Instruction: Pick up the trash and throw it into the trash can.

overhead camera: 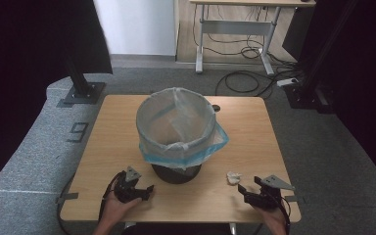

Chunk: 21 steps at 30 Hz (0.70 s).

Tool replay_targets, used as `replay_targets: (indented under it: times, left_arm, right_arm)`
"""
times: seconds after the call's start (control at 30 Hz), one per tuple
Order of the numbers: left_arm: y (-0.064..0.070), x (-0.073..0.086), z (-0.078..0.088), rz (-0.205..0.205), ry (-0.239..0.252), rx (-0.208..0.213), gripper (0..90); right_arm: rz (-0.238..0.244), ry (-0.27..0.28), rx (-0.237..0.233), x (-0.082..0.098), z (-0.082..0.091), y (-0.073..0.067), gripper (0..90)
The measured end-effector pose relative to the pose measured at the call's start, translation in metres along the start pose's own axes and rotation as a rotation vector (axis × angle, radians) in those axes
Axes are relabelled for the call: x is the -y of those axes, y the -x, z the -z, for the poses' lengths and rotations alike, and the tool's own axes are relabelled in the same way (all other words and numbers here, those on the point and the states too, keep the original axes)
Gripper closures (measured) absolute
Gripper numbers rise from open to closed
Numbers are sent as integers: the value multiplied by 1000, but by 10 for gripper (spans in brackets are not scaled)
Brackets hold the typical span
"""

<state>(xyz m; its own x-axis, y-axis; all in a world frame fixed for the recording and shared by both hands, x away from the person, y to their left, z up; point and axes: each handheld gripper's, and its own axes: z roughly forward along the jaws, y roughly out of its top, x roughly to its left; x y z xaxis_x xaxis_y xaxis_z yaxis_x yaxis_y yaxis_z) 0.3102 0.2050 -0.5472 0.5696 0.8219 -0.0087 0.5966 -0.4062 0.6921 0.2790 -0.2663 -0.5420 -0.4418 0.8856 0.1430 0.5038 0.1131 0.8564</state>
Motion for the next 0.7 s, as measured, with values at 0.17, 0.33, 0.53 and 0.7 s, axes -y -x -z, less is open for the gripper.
replay_targets:
  times: [0.17, 0.33, 0.53, 0.7]
  left_arm:
    - [0, 0, 0, -1, 0, 0, 155]
    - [0, -1, -1, -5, -1, 4, 151]
    - [0, -1, -1, -7, -3, 9, 147]
    - [0, -1, -1, -9, -3, 8, 148]
  right_arm:
    - [17, -13, -9, -2, -6, -3, 206]
    - [37, -28, -10, -4, -13, -7, 212]
    - [36, -37, -7, -4, -19, -6, 218]
    - [39, -35, -11, -4, -19, -6, 222]
